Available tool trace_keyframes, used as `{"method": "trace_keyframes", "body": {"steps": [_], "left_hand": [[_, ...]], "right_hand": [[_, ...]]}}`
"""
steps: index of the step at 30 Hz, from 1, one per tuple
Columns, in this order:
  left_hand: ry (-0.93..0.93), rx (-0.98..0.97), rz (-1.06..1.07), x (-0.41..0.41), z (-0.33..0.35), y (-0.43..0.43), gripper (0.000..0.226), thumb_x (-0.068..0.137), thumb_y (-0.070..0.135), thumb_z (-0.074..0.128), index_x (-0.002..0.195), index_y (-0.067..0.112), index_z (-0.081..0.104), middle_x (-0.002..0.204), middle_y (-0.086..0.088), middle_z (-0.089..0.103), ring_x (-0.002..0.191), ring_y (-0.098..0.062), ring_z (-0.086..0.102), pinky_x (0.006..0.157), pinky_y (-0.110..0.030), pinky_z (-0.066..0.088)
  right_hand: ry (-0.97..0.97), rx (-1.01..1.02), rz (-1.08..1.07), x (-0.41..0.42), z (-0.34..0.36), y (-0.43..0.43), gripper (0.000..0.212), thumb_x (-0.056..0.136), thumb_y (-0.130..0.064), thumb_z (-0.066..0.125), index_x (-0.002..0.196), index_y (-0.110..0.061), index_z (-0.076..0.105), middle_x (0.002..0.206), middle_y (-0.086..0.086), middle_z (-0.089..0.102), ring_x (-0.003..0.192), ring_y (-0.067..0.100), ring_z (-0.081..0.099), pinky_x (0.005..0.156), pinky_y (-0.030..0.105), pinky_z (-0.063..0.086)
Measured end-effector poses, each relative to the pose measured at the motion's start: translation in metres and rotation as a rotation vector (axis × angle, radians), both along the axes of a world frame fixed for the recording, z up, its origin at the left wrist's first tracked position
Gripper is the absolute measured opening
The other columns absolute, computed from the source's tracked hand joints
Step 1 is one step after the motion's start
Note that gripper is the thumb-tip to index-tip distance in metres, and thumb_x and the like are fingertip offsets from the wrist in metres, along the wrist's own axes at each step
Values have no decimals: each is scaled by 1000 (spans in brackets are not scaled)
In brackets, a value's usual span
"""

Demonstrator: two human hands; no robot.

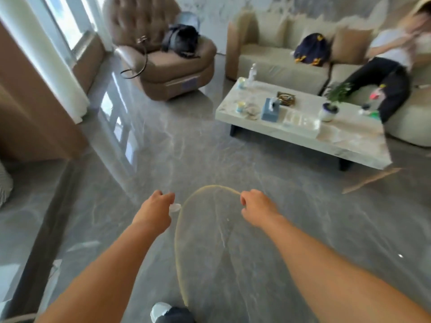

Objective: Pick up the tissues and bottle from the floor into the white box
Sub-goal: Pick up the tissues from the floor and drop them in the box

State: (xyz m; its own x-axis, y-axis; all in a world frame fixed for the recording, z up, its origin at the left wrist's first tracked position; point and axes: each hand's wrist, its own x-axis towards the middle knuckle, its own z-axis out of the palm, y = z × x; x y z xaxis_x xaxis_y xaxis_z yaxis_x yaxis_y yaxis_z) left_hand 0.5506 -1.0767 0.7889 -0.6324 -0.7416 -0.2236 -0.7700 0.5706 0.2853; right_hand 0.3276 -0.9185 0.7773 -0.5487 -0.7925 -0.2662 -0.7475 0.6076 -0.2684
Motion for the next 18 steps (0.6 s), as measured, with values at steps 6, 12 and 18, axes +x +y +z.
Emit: {"method": "trace_keyframes", "body": {"steps": [6, 12, 18], "left_hand": [[-80, -73, -260, -103, 34, 142, 27, 79, 0, 55, 99, 17, 55, 99, -8, 48, 90, -36, 61, 71, -40, 52], [-74, -114, -630, -239, 50, 273, 24, 80, 2, 57, 98, 17, 56, 92, -4, 44, 79, -30, 59, 65, -34, 48], [-92, -95, -945, -378, 42, 386, 27, 80, 5, 66, 101, 19, 57, 99, -6, 49, 80, -29, 58, 74, -42, 57]], "right_hand": [[32, 0, -170, -60, 36, 189, 20, 83, -19, 52, 101, -19, 59, 113, 11, 57, 104, 33, 60, 84, 37, 49], [64, -7, -481, -125, 63, 357, 20, 84, -14, 51, 102, -15, 59, 113, 15, 58, 104, 34, 60, 85, 38, 49], [70, 21, -792, -177, 57, 486, 20, 85, -11, 50, 102, -14, 59, 117, 14, 57, 108, 34, 59, 87, 39, 48]]}}
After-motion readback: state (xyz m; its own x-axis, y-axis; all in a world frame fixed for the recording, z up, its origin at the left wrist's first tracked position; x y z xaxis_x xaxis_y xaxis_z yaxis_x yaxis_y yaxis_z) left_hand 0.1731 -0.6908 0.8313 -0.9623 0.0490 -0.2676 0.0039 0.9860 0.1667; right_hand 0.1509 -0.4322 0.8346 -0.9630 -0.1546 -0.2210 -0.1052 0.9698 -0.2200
